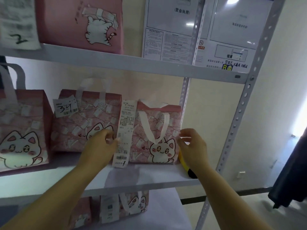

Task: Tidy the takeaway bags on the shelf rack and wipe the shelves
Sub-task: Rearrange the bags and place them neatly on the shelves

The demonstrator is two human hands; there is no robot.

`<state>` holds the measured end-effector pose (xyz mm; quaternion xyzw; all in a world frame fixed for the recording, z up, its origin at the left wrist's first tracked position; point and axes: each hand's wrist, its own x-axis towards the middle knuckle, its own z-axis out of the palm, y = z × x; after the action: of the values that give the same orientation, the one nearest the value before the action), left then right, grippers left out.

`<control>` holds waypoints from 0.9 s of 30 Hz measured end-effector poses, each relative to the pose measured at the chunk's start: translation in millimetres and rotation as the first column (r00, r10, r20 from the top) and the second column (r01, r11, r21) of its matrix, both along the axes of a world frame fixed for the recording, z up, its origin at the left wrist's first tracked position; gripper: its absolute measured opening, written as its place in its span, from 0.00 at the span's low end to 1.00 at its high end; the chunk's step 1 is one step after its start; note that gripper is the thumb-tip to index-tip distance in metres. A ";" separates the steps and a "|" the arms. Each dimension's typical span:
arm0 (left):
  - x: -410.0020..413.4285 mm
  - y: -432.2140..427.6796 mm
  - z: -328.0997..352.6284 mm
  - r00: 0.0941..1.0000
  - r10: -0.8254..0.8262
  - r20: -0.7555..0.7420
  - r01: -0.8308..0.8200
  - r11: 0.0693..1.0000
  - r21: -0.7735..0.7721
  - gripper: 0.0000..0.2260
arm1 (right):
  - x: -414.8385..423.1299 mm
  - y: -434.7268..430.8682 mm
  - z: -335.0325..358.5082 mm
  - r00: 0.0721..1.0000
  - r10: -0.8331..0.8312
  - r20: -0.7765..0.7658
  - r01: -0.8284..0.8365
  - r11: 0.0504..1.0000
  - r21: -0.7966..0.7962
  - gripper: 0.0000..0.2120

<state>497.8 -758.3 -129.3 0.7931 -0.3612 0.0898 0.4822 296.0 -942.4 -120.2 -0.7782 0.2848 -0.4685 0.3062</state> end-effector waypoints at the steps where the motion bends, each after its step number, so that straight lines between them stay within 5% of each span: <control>1: -5.8 7.7 7.3 1.000 0.013 0.013 -0.013 1.000 -0.011 0.07 | -1.8 7.7 8.2 0.999 0.046 0.013 -0.046 0.998 -0.035 0.09; 8: -46.8 71.6 74.8 0.968 0.034 0.249 -0.002 0.992 -0.129 0.05 | 6.5 62.3 77.7 0.931 0.359 0.067 -0.330 0.905 -0.269 0.10; 14: -50.2 114.9 136.3 0.902 0.128 0.412 -0.036 0.974 -0.225 0.06 | 27.8 99.8 136.4 0.867 0.488 0.100 -0.405 0.807 -0.429 0.12; 21: -3.6 145.7 188.7 0.854 0.300 0.424 -0.145 0.921 -0.361 0.06 | 73.0 121.4 195.9 0.870 0.453 0.194 -0.287 0.786 -0.548 0.05; 27: 48.5 160.8 211.4 0.816 0.390 0.427 -0.248 0.903 -0.350 0.13 | 122.5 116.8 229.3 0.902 0.339 0.267 -0.177 0.856 -0.486 0.08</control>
<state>546.3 -597.6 82.1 0.7182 -0.3152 0.4168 0.4596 418.6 -825.6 109.1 -0.7652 0.0022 -0.6037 0.2236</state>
